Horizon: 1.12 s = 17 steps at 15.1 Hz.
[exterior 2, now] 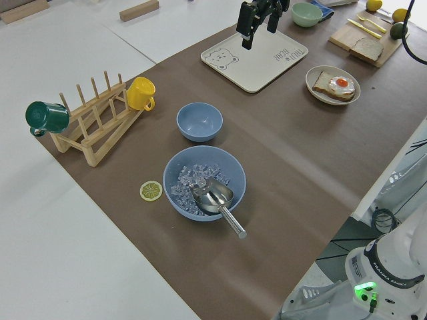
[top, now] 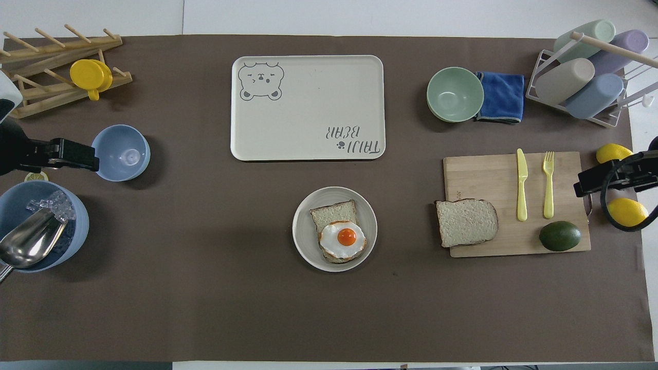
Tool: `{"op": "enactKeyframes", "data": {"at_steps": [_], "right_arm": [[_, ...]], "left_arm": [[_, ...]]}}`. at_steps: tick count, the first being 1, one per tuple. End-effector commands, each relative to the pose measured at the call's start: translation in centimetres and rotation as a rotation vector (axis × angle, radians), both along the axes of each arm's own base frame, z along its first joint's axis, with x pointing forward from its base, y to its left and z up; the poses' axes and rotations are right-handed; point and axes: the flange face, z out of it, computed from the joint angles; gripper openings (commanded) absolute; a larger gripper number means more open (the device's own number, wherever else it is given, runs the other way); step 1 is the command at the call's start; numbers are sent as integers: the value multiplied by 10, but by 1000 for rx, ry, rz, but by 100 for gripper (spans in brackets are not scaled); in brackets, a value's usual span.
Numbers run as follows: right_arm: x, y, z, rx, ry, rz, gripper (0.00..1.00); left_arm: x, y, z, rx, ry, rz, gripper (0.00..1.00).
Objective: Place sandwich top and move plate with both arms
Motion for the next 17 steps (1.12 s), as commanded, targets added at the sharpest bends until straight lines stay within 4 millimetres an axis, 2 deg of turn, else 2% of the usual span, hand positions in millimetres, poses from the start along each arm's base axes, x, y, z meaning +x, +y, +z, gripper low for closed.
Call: {"op": "enactKeyframes", "data": {"at_steps": [1,10,11,15,17], "right_arm": [[-1,1,5,-14,-15,0,100],[-2,0,2,-15,-23,-14,100],[2,2,4,-16,-53,-8,100],[-2,-10,9,-20,-61,-26,100],[-9,-4,-8,-72,-64,-3,100]], "left_arm": [[0,3,0,0,-10,-2,100],[0,3,0,0,-10,-2,100],[0,4,0,-1,-10,-2,100],[0,3,1,-1,-13,-2,100],[0,3,1,-1,-12,-2,100]]}}
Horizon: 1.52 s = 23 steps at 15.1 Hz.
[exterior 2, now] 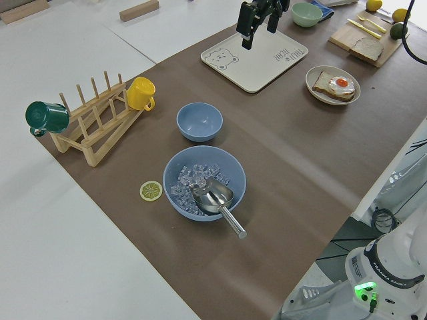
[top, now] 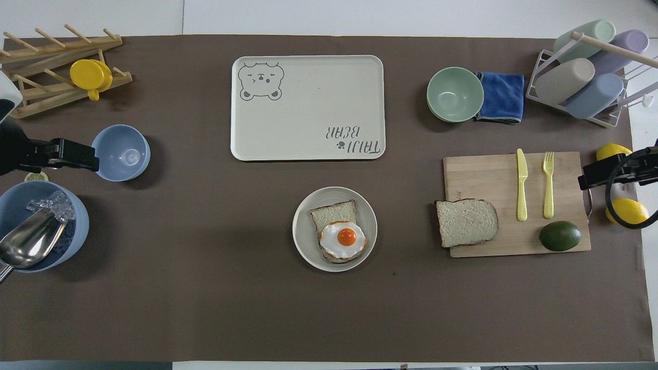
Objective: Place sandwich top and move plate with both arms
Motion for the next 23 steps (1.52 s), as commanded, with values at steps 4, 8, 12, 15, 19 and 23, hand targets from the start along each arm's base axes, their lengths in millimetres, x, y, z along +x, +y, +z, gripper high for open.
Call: {"op": "enactKeyframes", "data": {"at_steps": [4,8,12,15,19,23], "right_arm": [[-9,63,-66,-171,-3,65,100],[12,147,-129,-353,35,141,100],[24,226,-187,-508,4,209,100],[18,289,-251,-599,19,141,100],[4,296,-296,-642,28,120,100],[-11,283,-313,-662,45,121,100]], "left_arm": [[0,3,0,0,-10,1,100],[0,3,0,0,-10,1,100],[0,3,0,0,-10,1,100],[0,1,0,0,-10,-1,100],[0,0,0,0,-8,-2,100],[0,2,0,0,-10,-1,100]]}}
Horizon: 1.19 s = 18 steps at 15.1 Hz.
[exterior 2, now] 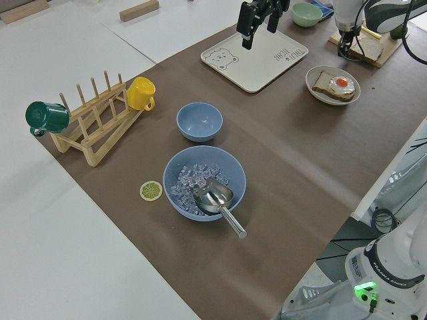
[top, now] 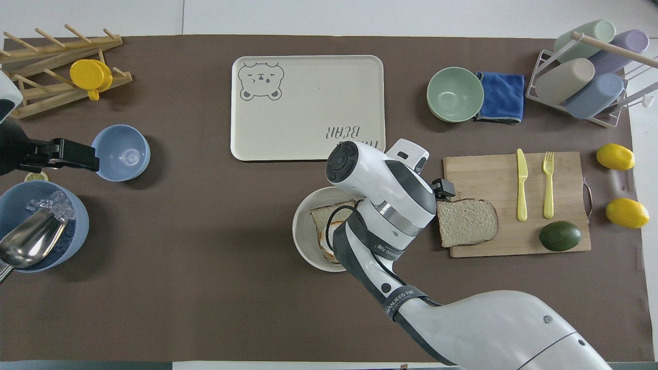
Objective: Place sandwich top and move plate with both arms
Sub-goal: 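Reach the right gripper to the bread slice on the cutting board and grasp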
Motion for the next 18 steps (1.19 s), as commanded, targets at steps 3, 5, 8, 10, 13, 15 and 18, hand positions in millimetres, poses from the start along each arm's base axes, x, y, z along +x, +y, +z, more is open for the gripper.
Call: {"op": "enactKeyframes", "data": {"at_steps": [3,5,8,10,13,15,18], "right_arm": [[-15,-30,-9,-40,-5,-4,100],[-17,-35,-14,-39,1,-5,100],[-23,-37,-19,-39,1,-8,99],[-24,-40,-20,-39,3,-11,94],[-25,-45,-23,-41,9,-16,83],[-28,-47,-25,-45,16,-18,79],[-30,-49,-28,-39,14,-16,78]], "left_arm": [[0,1,0,0,-10,-2,100],[-1,2,0,0,-5,-2,100],[-2,3,1,0,-8,0,100],[-2,2,1,0,-10,-2,100],[-2,2,1,0,-10,0,100],[-2,2,0,0,-7,-2,100],[-3,2,0,0,-5,-2,100]]}}
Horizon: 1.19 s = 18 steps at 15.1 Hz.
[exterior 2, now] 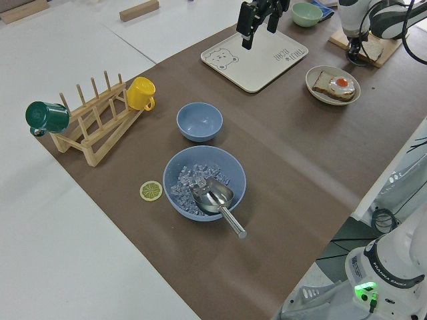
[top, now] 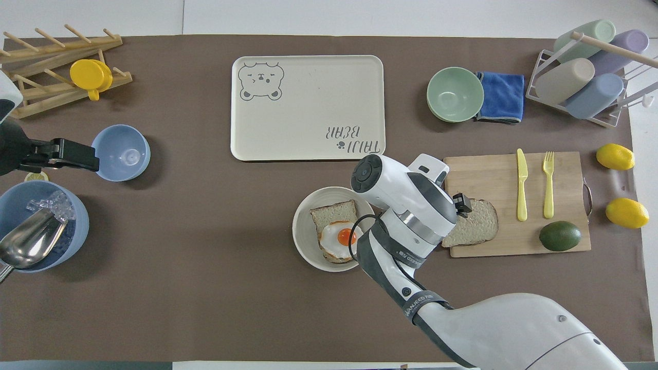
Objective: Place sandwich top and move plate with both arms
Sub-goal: 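Reach the right gripper to the bread slice on the cutting board and grasp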
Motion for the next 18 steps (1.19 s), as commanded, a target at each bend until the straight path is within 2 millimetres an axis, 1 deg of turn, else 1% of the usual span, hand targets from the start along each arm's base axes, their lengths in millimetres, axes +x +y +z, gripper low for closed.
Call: {"op": "enactKeyframes", "data": {"at_steps": [1,2,3,6,9,11,12,13,14,15,16,18], "right_arm": [[-7,-6,2,3,-34,6,76],[-7,-6,1,2,-32,6,68],[-7,-6,2,3,-33,8,54],[-7,-6,2,-1,-27,13,0],[-2,-3,11,-15,-29,24,0],[6,2,25,-33,-27,29,0],[9,4,39,-39,-13,35,0],[12,5,58,-31,6,45,0],[13,4,81,-24,22,63,0],[13,3,100,-22,27,69,0],[8,9,120,-17,16,80,0],[2,15,152,-13,2,86,0]], "left_arm": [[-2,1,0,0,-7,-2,100],[-3,1,1,0,-7,-2,100],[-3,1,0,0,-6,-2,100],[-3,1,0,0,-6,-2,100],[-3,1,0,0,-6,-2,100],[-3,1,0,0,-6,-2,100],[-3,1,0,0,-6,-2,100],[-3,1,0,0,-6,-2,100],[-3,1,0,0,-6,-4,100],[-3,1,0,0,-6,-4,100],[-3,1,0,0,-6,-4,100],[-3,1,0,0,-6,-4,100]]}}
